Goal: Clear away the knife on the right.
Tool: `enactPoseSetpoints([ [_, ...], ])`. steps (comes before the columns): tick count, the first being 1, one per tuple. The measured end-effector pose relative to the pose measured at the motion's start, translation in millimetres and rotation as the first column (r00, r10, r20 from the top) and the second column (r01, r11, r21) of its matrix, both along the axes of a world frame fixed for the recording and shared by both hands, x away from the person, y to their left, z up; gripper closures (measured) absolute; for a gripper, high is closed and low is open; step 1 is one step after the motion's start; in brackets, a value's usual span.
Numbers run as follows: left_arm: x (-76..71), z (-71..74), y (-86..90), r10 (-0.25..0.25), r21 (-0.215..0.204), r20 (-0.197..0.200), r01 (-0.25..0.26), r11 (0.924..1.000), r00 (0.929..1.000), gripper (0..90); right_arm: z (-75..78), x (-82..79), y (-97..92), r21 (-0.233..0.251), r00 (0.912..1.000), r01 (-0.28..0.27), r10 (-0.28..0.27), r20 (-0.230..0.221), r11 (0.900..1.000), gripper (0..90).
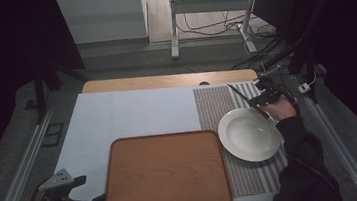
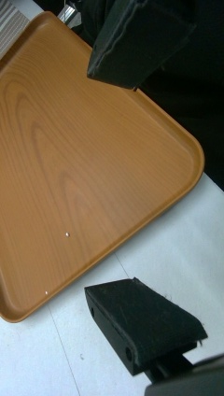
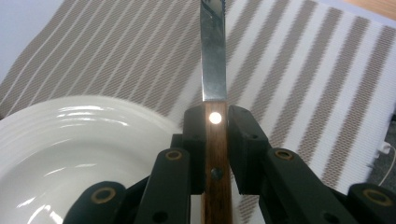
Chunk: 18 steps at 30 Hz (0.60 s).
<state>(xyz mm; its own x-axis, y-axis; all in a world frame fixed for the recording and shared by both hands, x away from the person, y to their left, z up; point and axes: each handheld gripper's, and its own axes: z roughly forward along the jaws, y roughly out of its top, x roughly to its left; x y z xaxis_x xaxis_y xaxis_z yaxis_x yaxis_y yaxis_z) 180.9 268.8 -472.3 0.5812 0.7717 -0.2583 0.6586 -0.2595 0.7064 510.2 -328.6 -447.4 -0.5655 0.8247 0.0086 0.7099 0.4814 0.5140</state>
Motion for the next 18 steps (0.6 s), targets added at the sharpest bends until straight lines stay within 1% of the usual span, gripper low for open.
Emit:
enactPoseSetpoints([
  [5, -0.1, 0.0, 0.0, 0.0, 0.0, 0.0, 0.0, 1.0, 1.0, 1.7, 1.6, -12.5, 11.9, 0.002, 0.9993, -0.037, 0.037, 0.0, 0.9993, 78.0],
  [6, -0.1, 0.0, 0.0, 0.0, 0.0, 0.001, 0.0, 1.0, 1.0, 1.7, 1.6, -17.7, 16.9, 0.002, 0.9989, -0.046, 0.046, 0.0, 0.9989, 78.0],
  [7, -0.1, 0.0, -0.1, 0.0, 0.0, 0.001, 0.0, 1.0, 1.0, 1.7, 1.6, -17.7, 16.9, 0.002, 0.9989, -0.046, 0.046, 0.0, 0.9989, 78.0],
  [8, -0.2, 0.1, -0.1, 0.0, 0.0, 0.001, 0.0, 1.0, 1.0, 1.7, 1.6, -22.8, 21.8, 0.003, 0.9987, -0.051, 0.051, -0.001, 0.9987, 78.0],
  [9, -0.2, 0.1, -0.2, 0.0, 0.001, 0.001, 0.0, 1.0, 1.0, 1.7, 1.6, -22.8, 21.8, 0.003, 0.9987, -0.051, 0.051, -0.001, 0.9987, 78.0],
  [12, -0.2, 0.1, -0.2, -0.001, 0.0, 0.002, 0.0, 1.0, 1.0, 1.7, 1.1, -31.2, 29.2, 0.003, 0.9978, -0.065, 0.065, 0.007, 0.9979, 78.0],
  [14, -0.2, 0.1, -0.1, -0.001, 0.0, 0.002, 0.001, 1.0, 1.0, 1.7, 0.7, -37.6, 34.5, -0.001, 0.9966, -0.082, 0.082, 0.009, 0.9966, 78.0],
  [15, -0.2, 0.1, -0.1, -0.001, 0.0, 0.002, 0.001, 1.0, 1.0, 1.7, 0.3, -44.4, 40.0, 0.0, 0.9951, -0.099, 0.099, 0.008, 0.9951, 78.0],
  [16, -0.3, 0.1, -0.2, -0.001, 0.0, 0.002, 0.001, 1.0, 1.0, 1.7, 0.3, -44.4, 40.0, 0.0, 0.9951, -0.099, 0.099, 0.008, 0.9951, 78.0],
  [18, -0.3, 0.1, -0.3, -0.001, 0.001, 0.002, 0.001, 1.0, 1.0, 1.7, -0.3, -51.2, 45.5, 0.001, 0.9934, -0.114, 0.114, 0.009, 0.9935, 78.0],
])
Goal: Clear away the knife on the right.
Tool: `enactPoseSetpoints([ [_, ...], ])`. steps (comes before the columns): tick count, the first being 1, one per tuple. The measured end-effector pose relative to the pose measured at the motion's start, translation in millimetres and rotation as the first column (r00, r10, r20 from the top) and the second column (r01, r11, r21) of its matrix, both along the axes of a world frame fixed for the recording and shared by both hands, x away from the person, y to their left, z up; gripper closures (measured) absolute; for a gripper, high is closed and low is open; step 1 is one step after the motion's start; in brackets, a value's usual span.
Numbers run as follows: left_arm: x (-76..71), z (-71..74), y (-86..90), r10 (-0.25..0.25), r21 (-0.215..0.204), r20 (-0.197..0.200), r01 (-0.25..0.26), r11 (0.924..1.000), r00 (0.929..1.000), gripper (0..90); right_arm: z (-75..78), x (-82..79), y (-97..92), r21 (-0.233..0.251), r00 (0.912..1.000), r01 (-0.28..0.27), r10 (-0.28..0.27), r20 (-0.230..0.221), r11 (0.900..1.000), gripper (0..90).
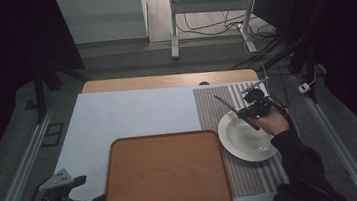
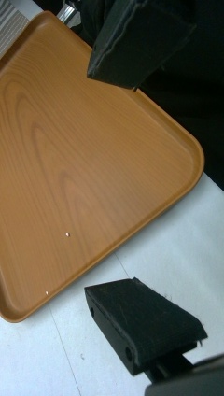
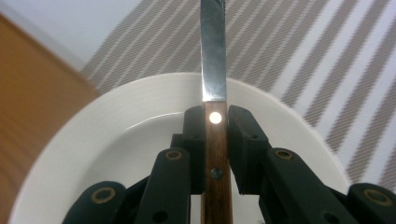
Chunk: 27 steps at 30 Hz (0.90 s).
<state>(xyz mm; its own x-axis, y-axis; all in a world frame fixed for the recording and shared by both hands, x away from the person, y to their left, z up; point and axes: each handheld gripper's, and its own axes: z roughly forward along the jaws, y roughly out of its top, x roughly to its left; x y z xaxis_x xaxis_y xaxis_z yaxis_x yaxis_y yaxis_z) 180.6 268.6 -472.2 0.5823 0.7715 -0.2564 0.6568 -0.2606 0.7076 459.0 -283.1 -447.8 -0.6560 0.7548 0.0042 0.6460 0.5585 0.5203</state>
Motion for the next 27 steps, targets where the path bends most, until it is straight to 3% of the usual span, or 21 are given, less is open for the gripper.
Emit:
enactPoseSetpoints([
  [8, 0.3, 0.0, -0.1, -0.002, 0.001, -0.001, 0.002, 1.0, 1.0, 1.7, -1.4, -27.7, 22.2, 0.012, 0.997, -0.078, 0.078, -0.001, 0.9969, 77.9],
  [18, 0.4, 0.0, -0.2, -0.002, 0.003, -0.001, 0.002, 1.0, 1.0, 1.7, -2.4, -63.1, 46.2, 0.031, 0.9872, -0.159, 0.159, -0.006, 0.9868, 78.0],
  [27, 0.8, 0.0, -0.3, -0.004, 0.006, 0.0, 0.004, 1.0, 1.0, 1.7, -5.5, -96.1, 71.5, 0.035, 0.9701, -0.242, 0.242, -0.016, 0.9697, 78.0],
])
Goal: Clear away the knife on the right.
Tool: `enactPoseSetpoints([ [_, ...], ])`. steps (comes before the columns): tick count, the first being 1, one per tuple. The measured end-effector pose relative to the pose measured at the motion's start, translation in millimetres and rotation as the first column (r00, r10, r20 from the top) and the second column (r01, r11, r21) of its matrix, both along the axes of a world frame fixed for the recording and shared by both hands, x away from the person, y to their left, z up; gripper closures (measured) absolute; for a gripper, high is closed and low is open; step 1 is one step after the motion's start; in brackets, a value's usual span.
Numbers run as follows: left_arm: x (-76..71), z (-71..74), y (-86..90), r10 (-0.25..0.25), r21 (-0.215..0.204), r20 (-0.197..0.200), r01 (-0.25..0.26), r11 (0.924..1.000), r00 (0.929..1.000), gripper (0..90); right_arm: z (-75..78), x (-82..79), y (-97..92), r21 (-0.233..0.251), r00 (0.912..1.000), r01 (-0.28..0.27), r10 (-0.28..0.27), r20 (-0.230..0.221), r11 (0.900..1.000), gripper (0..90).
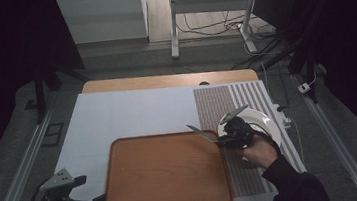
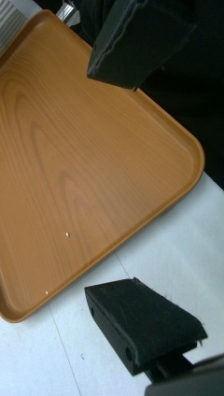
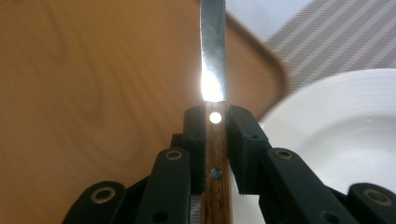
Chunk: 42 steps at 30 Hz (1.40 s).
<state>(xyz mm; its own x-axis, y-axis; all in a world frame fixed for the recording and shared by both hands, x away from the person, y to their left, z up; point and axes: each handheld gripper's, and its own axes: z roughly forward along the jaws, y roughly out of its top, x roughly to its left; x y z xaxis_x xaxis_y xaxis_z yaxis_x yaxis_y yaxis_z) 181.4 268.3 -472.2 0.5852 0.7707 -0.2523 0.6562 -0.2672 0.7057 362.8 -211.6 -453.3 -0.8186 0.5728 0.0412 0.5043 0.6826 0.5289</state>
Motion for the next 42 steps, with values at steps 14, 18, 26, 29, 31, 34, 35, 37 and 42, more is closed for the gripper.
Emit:
enactPoseSetpoints([
  [14, 0.1, 0.0, -0.4, -0.001, 0.003, 0.0, 0.001, 1.0, 1.0, 1.7, -16.0, -40.1, 45.9, -0.024, 0.991, -0.131, 0.13, -0.032, 0.9911, 77.9],
  [18, 0.0, 0.0, -0.5, -0.001, 0.004, 0.001, 0.001, 1.0, 1.0, 1.7, -23.8, -49.2, 59.4, -0.054, 0.984, -0.177, 0.176, -0.026, 0.9826, 77.9],
  [26, 0.0, 0.0, -0.8, -0.001, 0.004, -0.001, 0.001, 1.0, 1.0, 1.7, -39.1, -52.9, 68.6, -0.107, 0.9799, -0.199, 0.199, -0.013, 0.9742, 77.6],
  [29, 0.1, 0.0, -0.8, -0.002, 0.005, 0.0, 0.002, 1.0, 1.0, 1.7, -44.8, -52.9, 70.3, -0.128, 0.9775, -0.211, 0.209, -0.028, 0.969, 77.0],
  [31, 0.1, -0.1, -0.8, -0.001, 0.004, -0.001, 0.001, 1.0, 1.0, 1.7, -45.7, -52.9, 70.7, -0.132, 0.9757, -0.219, 0.217, -0.03, 0.9667, 75.4],
  [34, 0.1, -0.1, -0.8, -0.001, 0.004, -0.002, 0.001, 1.0, 1.0, 1.7, -42.1, -51.2, 69.7, -0.11, 0.9751, -0.222, 0.219, -0.035, 0.9689, 64.1],
  [35, 0.2, -0.1, -0.8, -0.001, 0.005, -0.002, 0.001, 1.0, 1.0, 1.7, -35.8, -48.9, 68.1, -0.076, 0.9761, -0.217, 0.216, -0.026, 0.9732, 58.1],
  [37, 0.4, -0.2, -0.9, 0.0, 0.005, -0.003, 0.0, 1.0, 1.0, 1.7, -32.6, -47.2, 67.7, -0.06, 0.9778, -0.209, 0.208, -0.024, 0.976, 56.7],
  [42, 0.6, -0.3, -1.3, 0.001, 0.009, -0.005, -0.001, 1.0, 1.0, 1.8, -21.5, -44.9, 74.4, -0.019, 0.958, -0.287, 0.286, -0.013, 0.9579, 82.3],
])
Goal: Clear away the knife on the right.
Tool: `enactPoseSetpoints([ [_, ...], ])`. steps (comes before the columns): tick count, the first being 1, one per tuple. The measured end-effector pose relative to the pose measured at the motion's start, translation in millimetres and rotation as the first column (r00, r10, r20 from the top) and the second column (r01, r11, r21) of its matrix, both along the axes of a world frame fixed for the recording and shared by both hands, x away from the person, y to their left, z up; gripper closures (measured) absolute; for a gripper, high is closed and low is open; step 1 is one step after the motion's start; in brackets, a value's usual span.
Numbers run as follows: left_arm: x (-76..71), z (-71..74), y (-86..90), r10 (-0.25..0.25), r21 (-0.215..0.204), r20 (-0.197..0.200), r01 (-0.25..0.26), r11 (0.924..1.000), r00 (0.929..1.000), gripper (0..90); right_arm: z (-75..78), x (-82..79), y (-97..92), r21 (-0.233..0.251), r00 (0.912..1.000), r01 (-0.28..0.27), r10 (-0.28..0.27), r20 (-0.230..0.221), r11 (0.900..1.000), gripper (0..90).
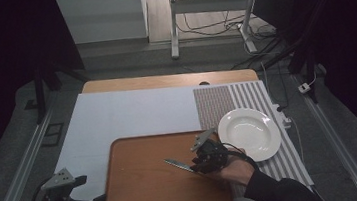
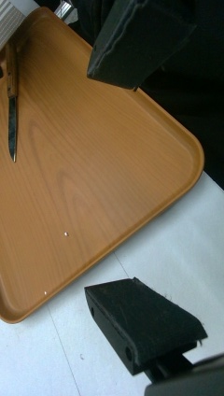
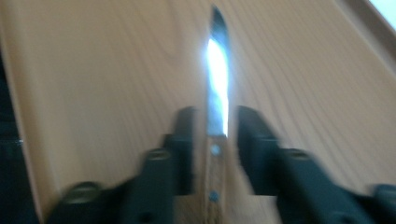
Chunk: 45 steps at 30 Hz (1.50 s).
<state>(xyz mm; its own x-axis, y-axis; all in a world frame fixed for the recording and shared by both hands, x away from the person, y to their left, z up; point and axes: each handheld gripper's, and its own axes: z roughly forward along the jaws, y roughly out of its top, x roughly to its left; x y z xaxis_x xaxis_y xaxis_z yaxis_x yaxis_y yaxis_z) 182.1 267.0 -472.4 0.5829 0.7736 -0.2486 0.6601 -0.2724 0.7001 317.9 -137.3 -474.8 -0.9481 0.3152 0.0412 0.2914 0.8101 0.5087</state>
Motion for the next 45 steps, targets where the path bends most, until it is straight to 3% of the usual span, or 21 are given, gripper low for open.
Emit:
enactPoseSetpoints([
  [1, 0.1, 0.0, 0.0, 0.0, 0.0, 0.0, 0.0, 1.0, 1.0, 1.8, 0.8, -0.5, 3.6, 0.005, 0.9993, -0.035, 0.035, 0.011, 0.9994, 89.0],
  [6, -0.1, -0.2, 0.3, 0.001, -0.001, -0.001, -0.001, 1.0, 1.0, 1.8, -6.2, 0.6, 27.1, -0.039, 0.9931, -0.117, 0.117, 0.009, 0.9924, 90.0],
  [12, -0.5, -0.1, 0.6, -0.002, 0.0, 0.002, 0.002, 1.0, 1.0, 1.8, -20.8, 5.2, 37.0, -0.095, 0.9901, -0.141, 0.14, -0.01, 0.9855, 90.0],
  [15, -0.5, -0.1, 0.8, -0.002, -0.001, 0.002, 0.002, 1.0, 1.0, 1.8, -24.3, 9.2, 33.3, -0.12, 0.9922, -0.125, 0.124, -0.014, 0.9849, 90.0],
  [26, -0.6, 0.1, 0.7, -0.003, -0.001, 0.004, 0.003, 1.0, 1.0, 1.8, -23.2, 25.6, -2.4, -0.13, 0.9995, -0.008, 0.004, -0.033, 0.9915, 90.0],
  [38, -0.5, 0.2, 0.2, -0.003, -0.002, 0.004, 0.003, 1.0, 1.0, 1.8, -21.2, 32.9, -45.6, -0.123, 0.9909, 0.098, -0.108, -0.081, 0.9876, 90.0],
  [45, -0.4, 0.2, 0.1, -0.003, -0.002, 0.003, 0.003, 1.0, 1.0, 1.9, -20.9, 35.5, -57.4, -0.12, 0.9871, 0.122, -0.133, -0.089, 0.9853, 90.0],
])
